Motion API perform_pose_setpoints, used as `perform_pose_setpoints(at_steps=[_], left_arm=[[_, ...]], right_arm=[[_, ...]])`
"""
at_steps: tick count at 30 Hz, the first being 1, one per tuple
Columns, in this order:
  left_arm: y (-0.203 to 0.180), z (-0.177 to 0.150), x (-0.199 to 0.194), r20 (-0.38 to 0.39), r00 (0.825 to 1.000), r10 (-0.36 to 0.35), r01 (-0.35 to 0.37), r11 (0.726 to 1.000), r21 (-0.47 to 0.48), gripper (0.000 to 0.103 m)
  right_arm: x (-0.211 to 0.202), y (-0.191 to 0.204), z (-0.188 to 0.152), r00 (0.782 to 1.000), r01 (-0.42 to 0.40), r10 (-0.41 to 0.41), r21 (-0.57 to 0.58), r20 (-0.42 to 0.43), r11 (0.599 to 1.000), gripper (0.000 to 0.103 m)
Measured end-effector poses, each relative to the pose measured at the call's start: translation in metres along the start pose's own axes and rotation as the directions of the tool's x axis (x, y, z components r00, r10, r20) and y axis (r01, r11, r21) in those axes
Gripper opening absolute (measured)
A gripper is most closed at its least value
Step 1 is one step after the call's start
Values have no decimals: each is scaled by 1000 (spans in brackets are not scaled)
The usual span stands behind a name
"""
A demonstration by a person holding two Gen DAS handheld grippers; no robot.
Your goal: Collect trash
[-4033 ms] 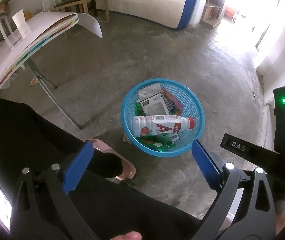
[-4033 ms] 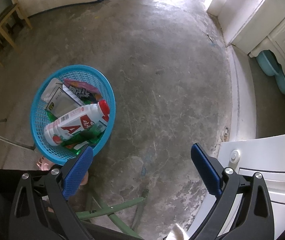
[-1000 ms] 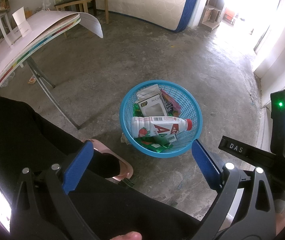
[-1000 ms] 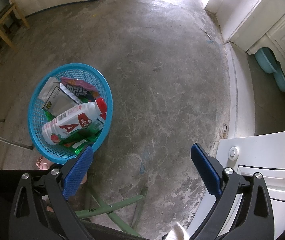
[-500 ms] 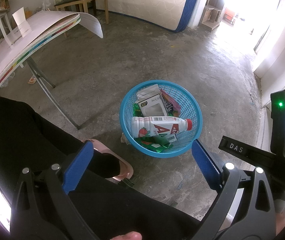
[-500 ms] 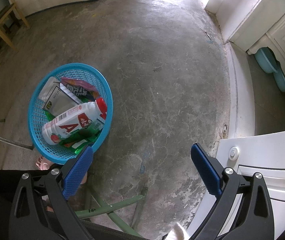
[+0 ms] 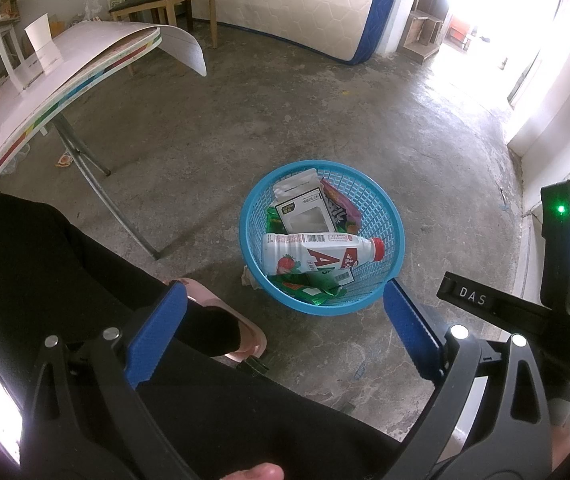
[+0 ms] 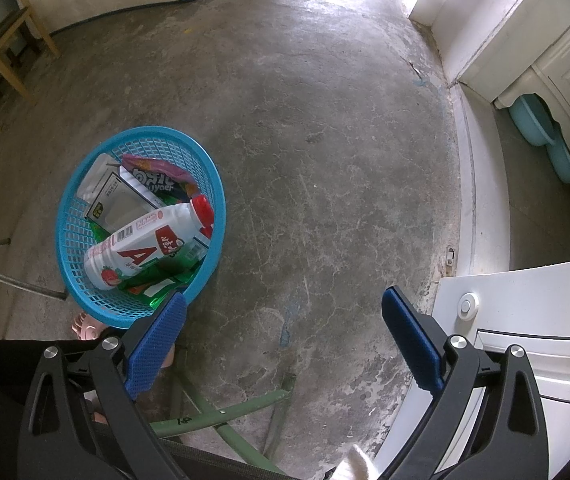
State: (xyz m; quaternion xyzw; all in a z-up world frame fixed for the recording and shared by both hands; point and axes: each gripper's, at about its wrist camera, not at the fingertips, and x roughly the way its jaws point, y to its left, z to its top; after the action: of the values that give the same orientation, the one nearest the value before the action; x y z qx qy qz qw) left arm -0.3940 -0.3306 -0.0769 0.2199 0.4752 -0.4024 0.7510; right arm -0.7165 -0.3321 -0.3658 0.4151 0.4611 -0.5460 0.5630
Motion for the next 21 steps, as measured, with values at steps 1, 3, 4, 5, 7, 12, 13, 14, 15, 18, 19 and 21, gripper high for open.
perform_pose_setpoints(at_steps=[1, 3, 4, 5, 7, 12, 13, 14, 15, 18, 19, 21], left_arm=[[0, 0, 0, 0, 1000, 0, 0, 1000, 0, 95], [0, 0, 0, -1, 1000, -1, 1, 1000, -1, 95], [0, 0, 0, -1, 1000, -1, 1, 1000, -2, 95], [0, 0, 1, -1, 1000, -1, 1, 1000, -1, 95], [0, 0, 0, 0, 1000, -1, 1, 1000, -1, 95], [-1, 0, 0, 0, 1000, -1, 1, 1000, -2, 95], [-1, 0, 0, 0, 1000, -1, 1, 1000, -1, 95], [-2, 1, 1, -1, 1000, -2, 2, 1000, -1, 95], [-1, 0, 0, 0, 1000, -1, 1, 1000, -1, 95], [-1, 0, 0, 0, 1000, -2, 2, 1000, -2, 95], [0, 0, 0, 0, 1000, -2, 2, 1000, -2, 95], [-1, 0, 0, -1, 1000, -2, 2, 1000, -2, 95]], right_arm=[[0, 0, 0, 1000, 0, 0, 0, 0, 1000, 95], [0, 0, 0, 1000, 0, 0, 0, -1, 1000, 95], [0, 0, 0, 1000, 0, 0, -1, -1, 1000, 95], [0, 0, 0, 1000, 0, 0, 0, -2, 1000, 95], [1, 0, -1, 1000, 0, 0, 1, -4, 1000, 95], [1, 0, -1, 1000, 0, 0, 0, -3, 1000, 95], [1, 0, 0, 1000, 0, 0, 0, -3, 1000, 95], [1, 0, 0, 1000, 0, 0, 1, -3, 1000, 95], [1, 0, 0, 1000, 0, 0, 1, -3, 1000, 95], [1, 0, -1, 1000, 0, 0, 2, -6, 1000, 95], [1, 1, -1, 1000, 0, 0, 3, -6, 1000, 95], [2, 1, -1, 1000, 0, 0, 0, -7, 1000, 95]])
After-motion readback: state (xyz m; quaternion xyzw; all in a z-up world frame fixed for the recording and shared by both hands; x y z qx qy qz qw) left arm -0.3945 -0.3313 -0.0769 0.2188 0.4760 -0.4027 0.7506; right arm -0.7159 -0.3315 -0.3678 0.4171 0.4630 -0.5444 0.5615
